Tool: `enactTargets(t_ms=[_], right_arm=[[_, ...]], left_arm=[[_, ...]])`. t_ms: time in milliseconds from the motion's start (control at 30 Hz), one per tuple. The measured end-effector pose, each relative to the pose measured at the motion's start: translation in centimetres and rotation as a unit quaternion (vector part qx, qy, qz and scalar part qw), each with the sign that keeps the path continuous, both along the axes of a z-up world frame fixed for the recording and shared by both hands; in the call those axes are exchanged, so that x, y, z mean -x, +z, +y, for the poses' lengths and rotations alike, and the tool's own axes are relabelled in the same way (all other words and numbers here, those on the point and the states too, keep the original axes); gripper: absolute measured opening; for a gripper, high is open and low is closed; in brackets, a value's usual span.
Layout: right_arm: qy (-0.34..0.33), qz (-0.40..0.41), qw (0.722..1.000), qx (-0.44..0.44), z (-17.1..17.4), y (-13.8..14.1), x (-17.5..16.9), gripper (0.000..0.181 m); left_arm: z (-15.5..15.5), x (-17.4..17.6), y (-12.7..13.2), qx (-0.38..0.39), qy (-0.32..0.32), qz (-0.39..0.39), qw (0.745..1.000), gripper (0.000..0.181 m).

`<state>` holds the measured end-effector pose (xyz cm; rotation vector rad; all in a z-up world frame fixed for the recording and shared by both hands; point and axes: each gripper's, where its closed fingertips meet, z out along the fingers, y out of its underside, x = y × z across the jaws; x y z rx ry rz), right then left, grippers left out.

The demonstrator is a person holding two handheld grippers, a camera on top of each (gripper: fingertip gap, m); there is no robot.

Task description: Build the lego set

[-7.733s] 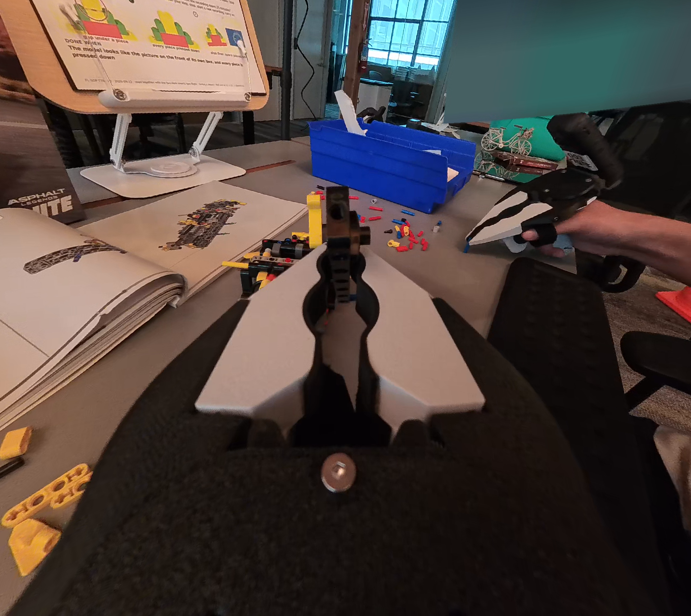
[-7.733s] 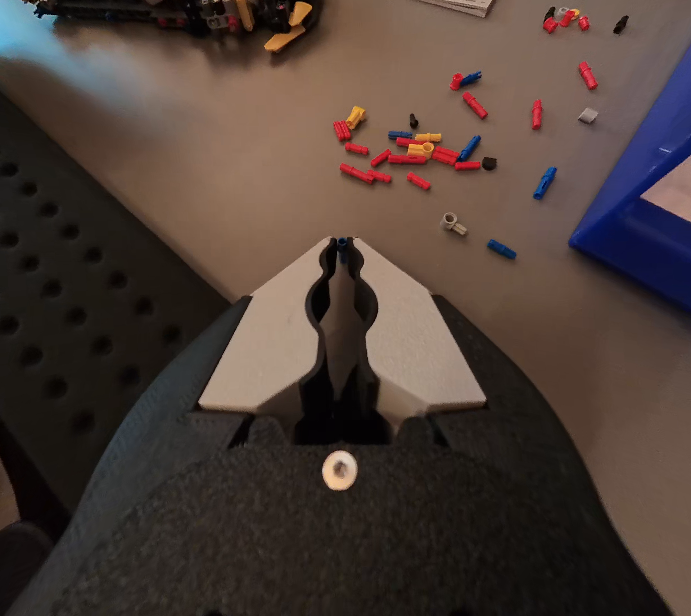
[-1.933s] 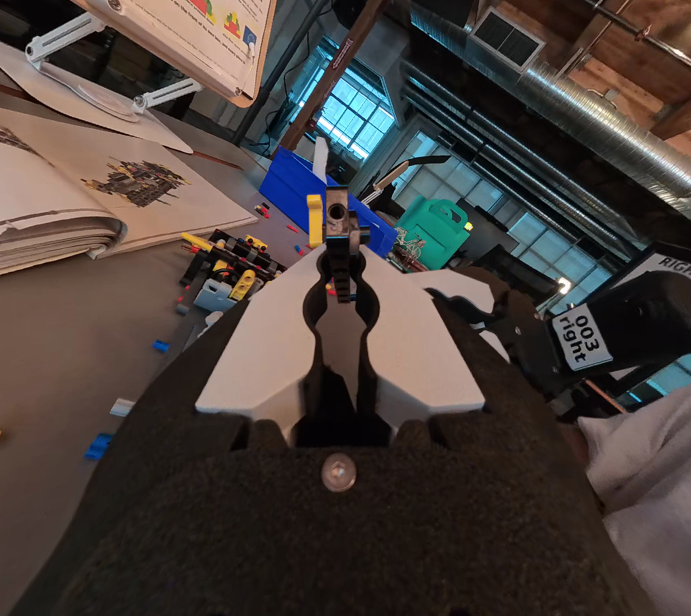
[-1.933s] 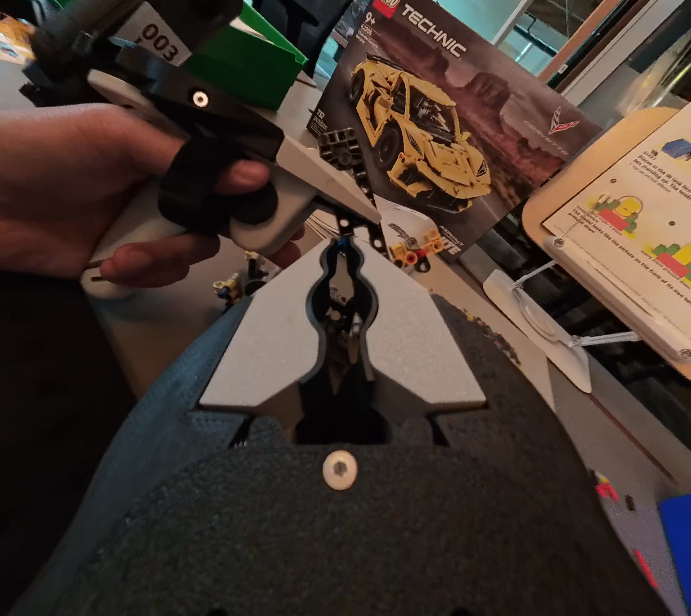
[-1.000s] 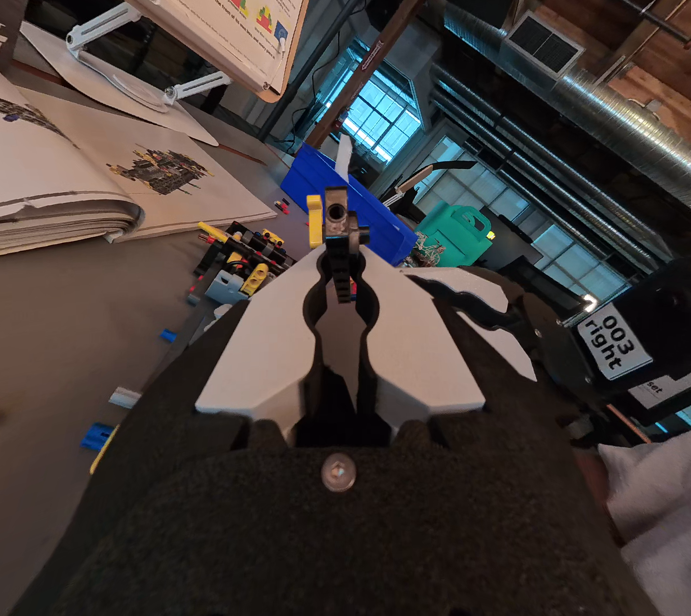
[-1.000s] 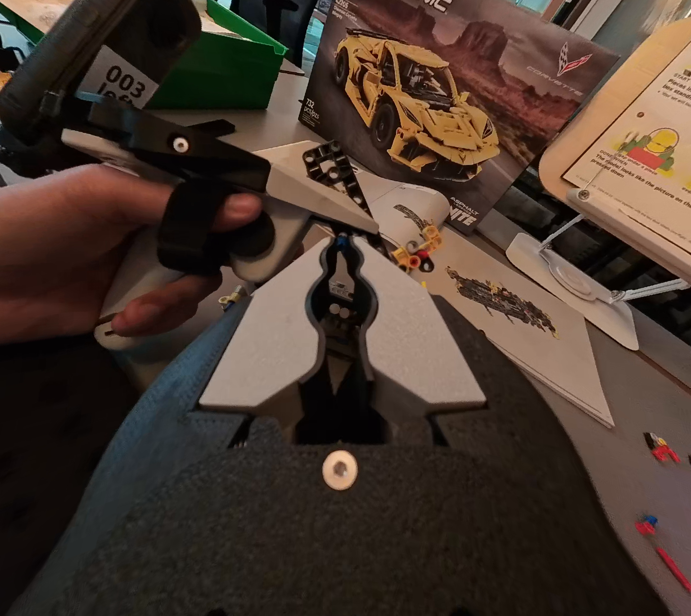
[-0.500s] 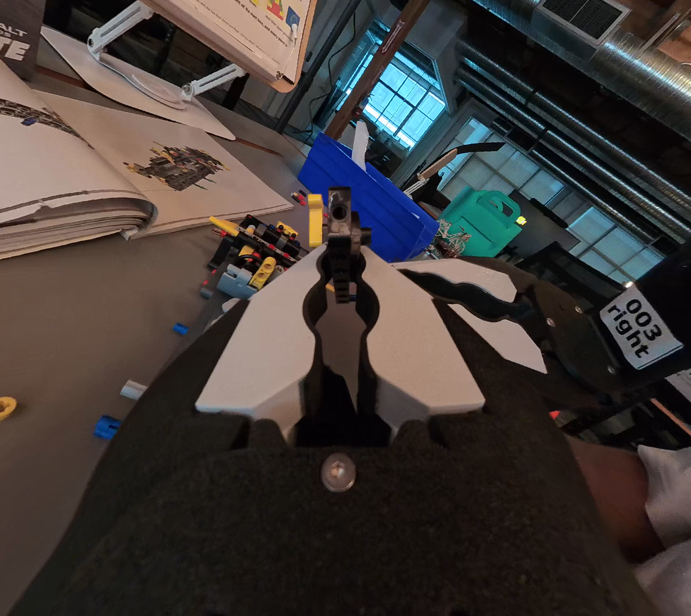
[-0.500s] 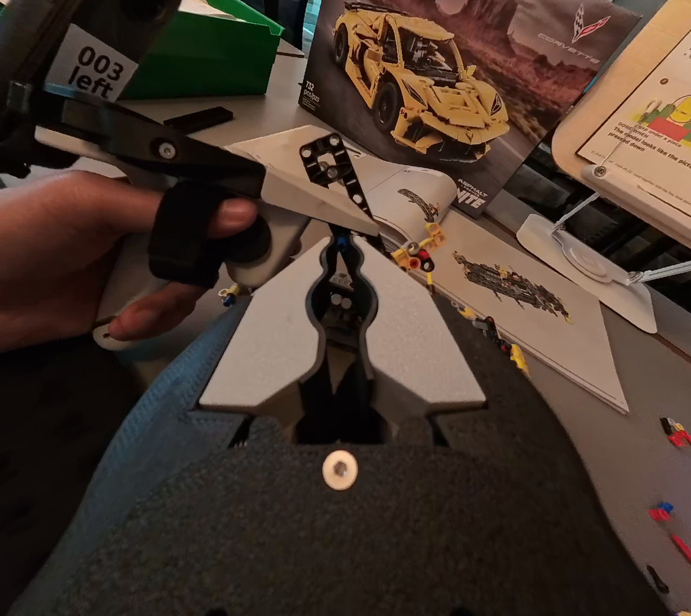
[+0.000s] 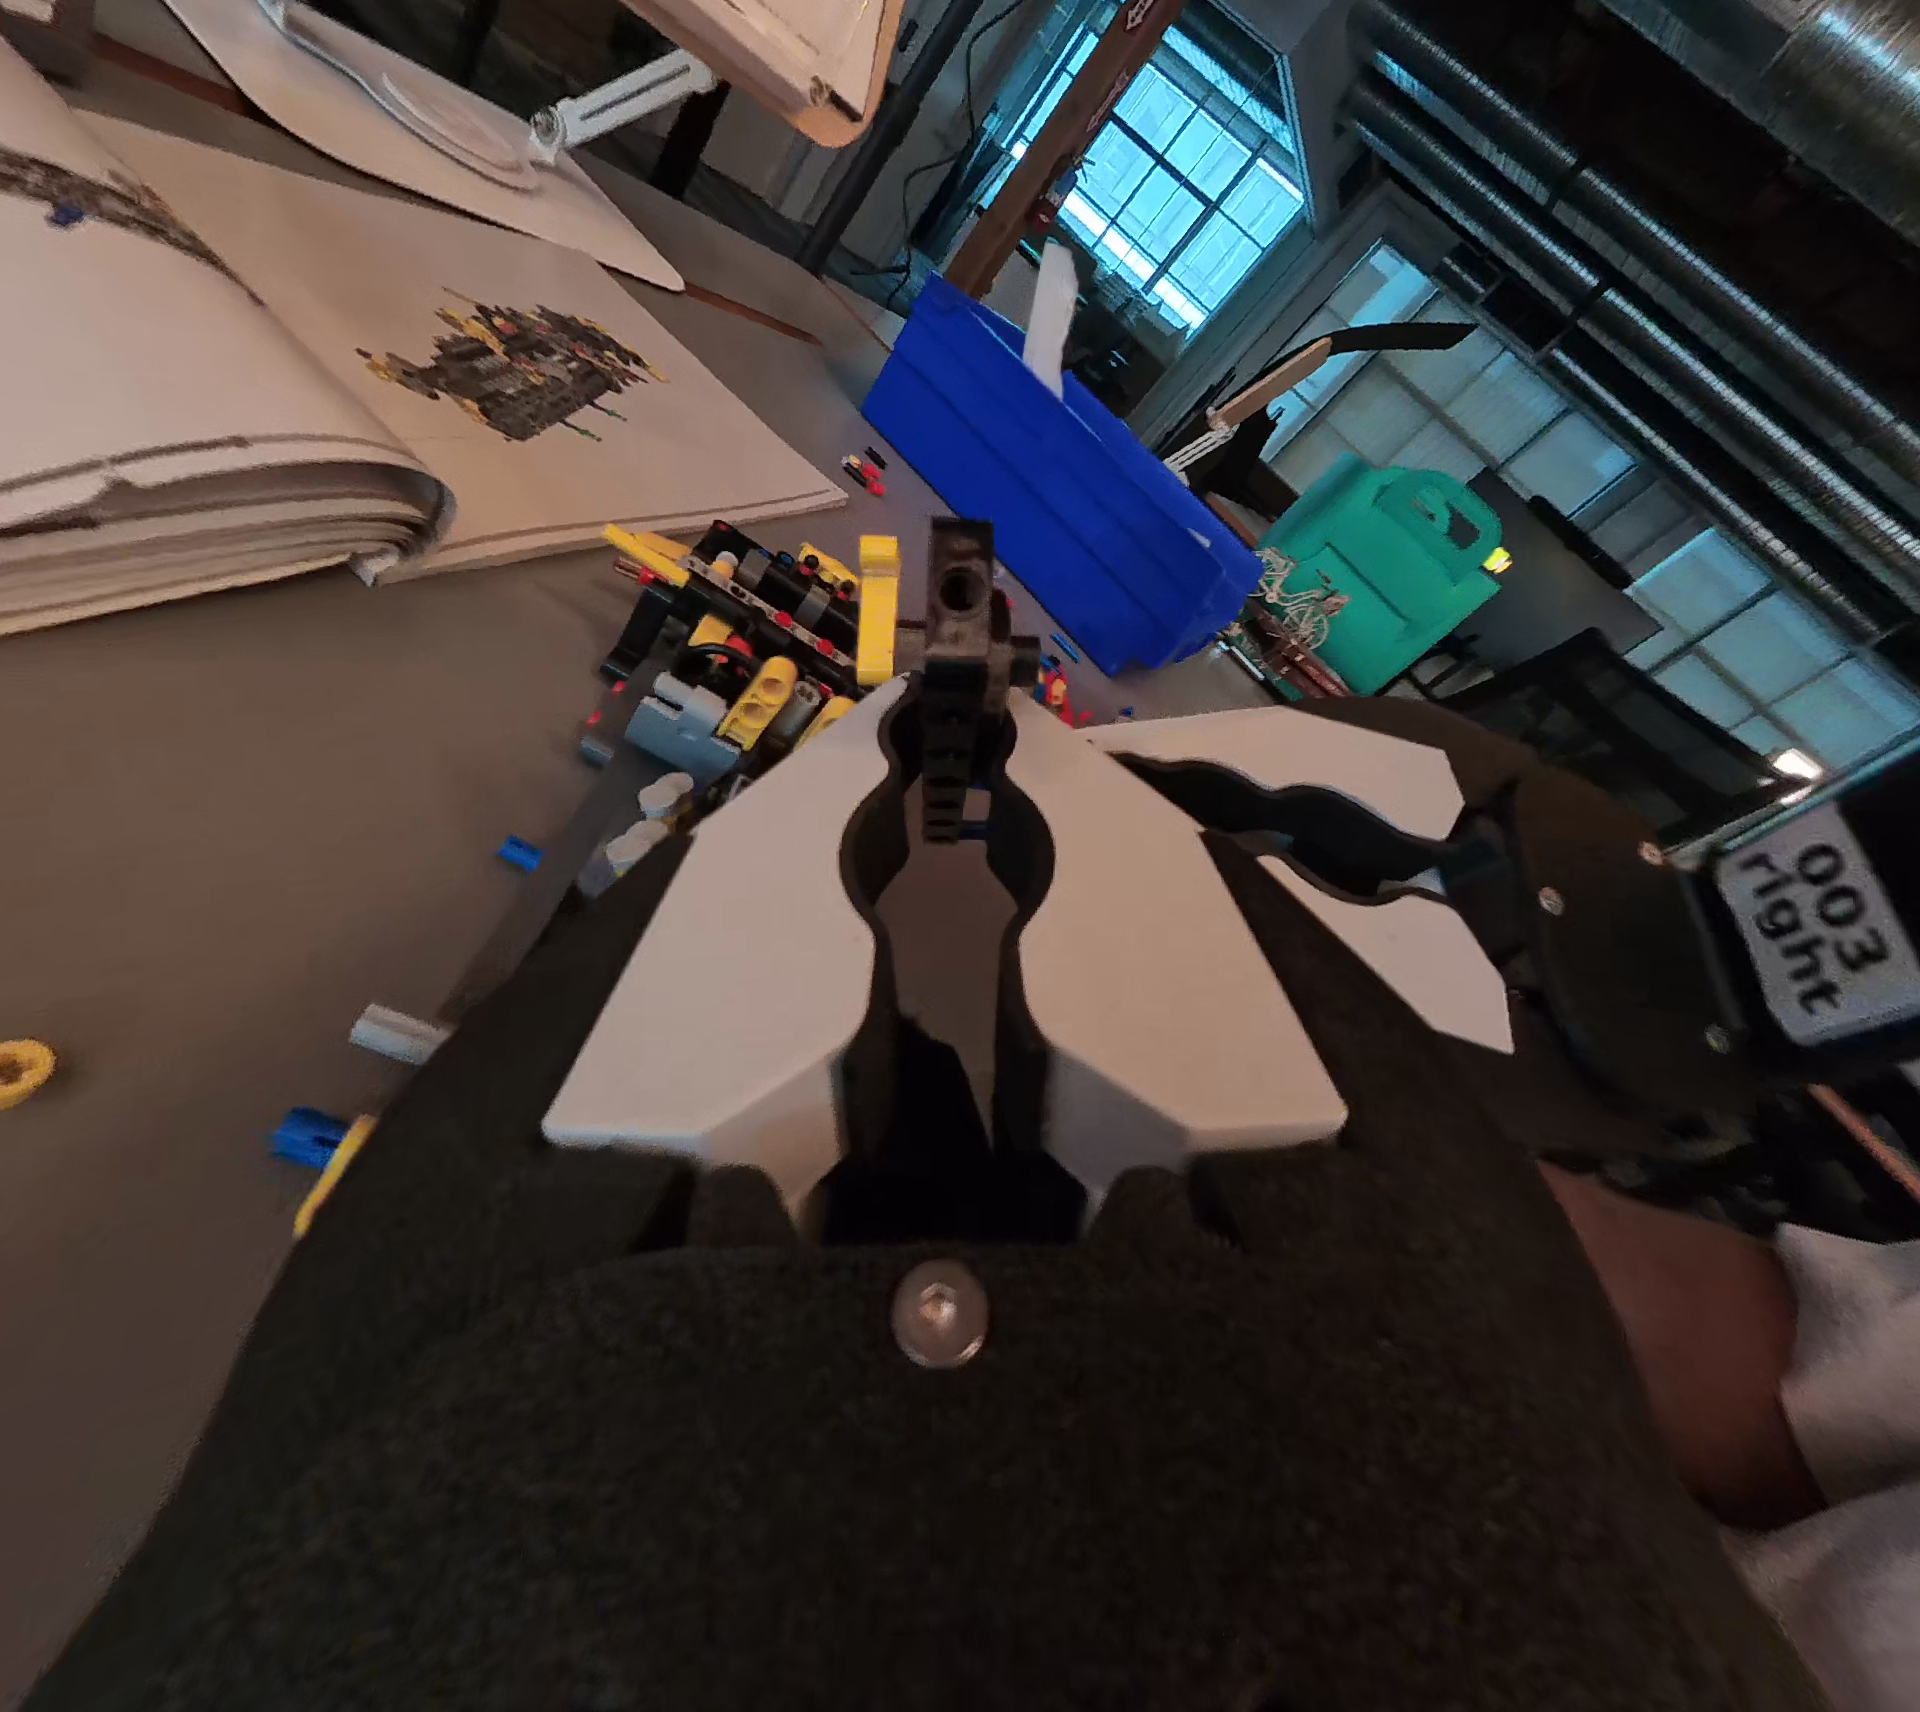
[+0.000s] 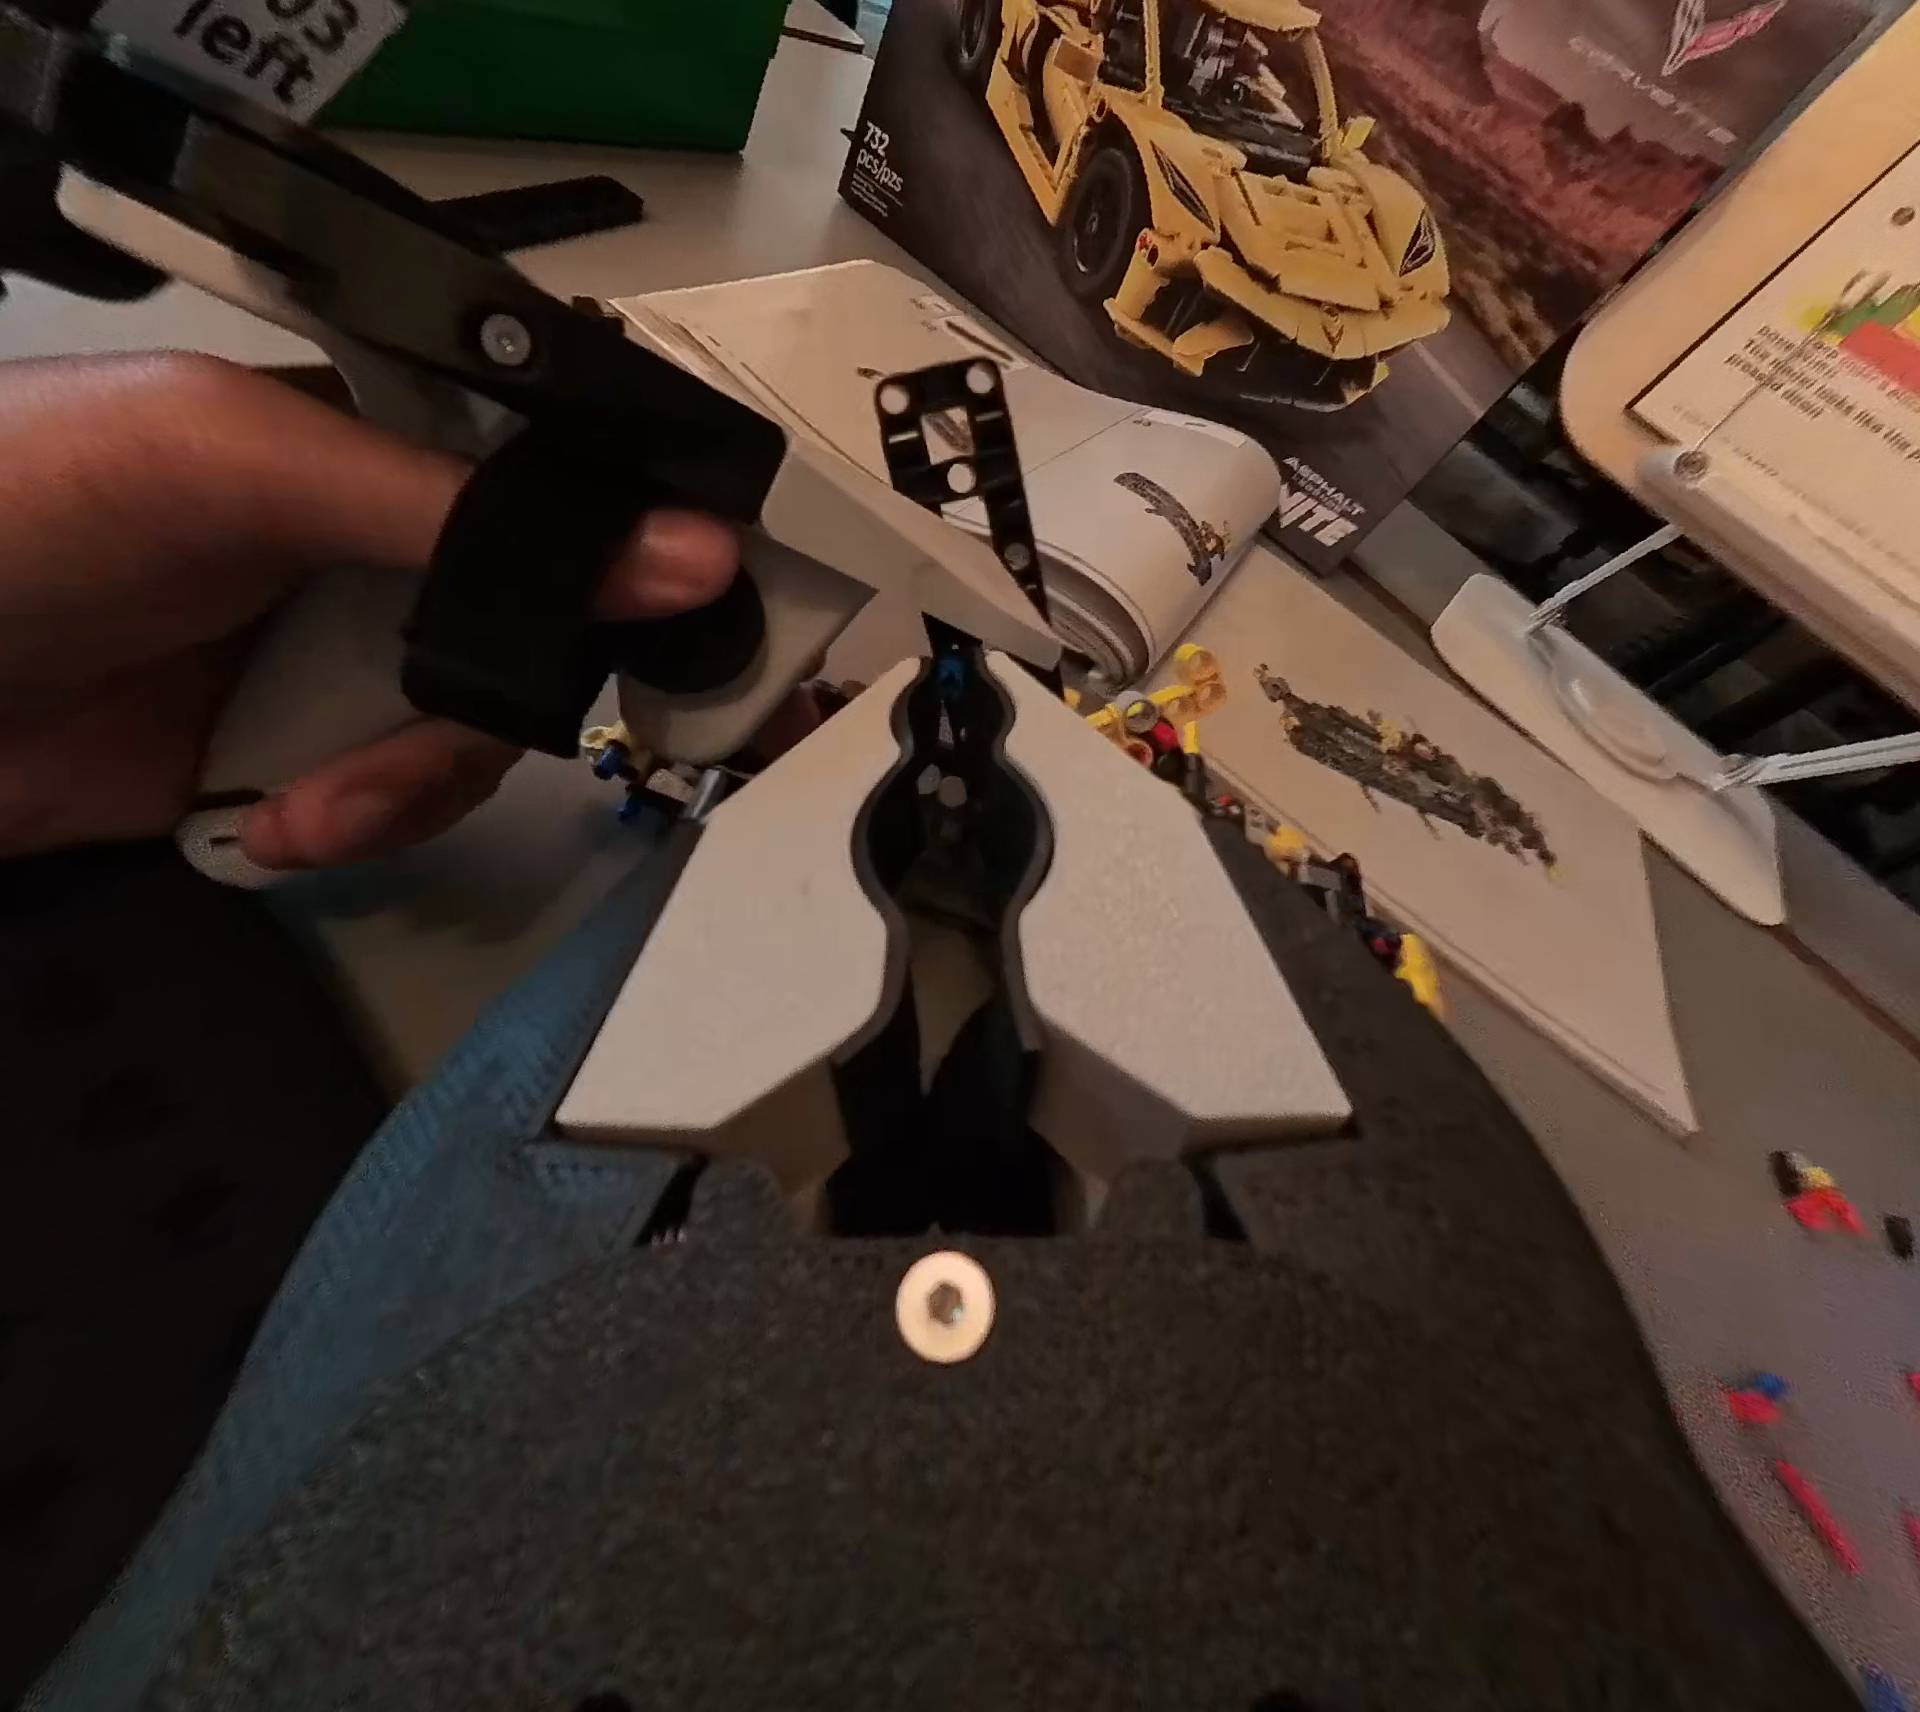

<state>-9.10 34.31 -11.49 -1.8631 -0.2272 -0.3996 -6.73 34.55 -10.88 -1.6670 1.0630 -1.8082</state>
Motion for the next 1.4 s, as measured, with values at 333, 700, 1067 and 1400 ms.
enactTargets(t_ms=[333,700,1067,1400], right_arm=[[-0.006,0.145,0.989,-0.006,0.2,-0.4,-0.3,0.005],[-0.018,0.083,0.996,-0.002,0.1,-0.3,-0.2,0.005],[0.000,0.021,1.000,0.009,-0.2,-0.7,-0.2,0.004],[0.018,0.088,0.995,-0.030,-0.9,0.7,0.2,0.004]], left_arm=[[0.2,-0.4,-0.7,0.062,0.001,0.028,0.998,0.009],[0.1,-0.3,-0.7,0.031,0.013,0.041,0.999,0.009],[-0.4,-0.3,-1.1,0.031,-0.006,0.058,0.998,0.009],[-0.5,-0.2,0.0,0.126,-0.056,0.016,0.990,0.009]])
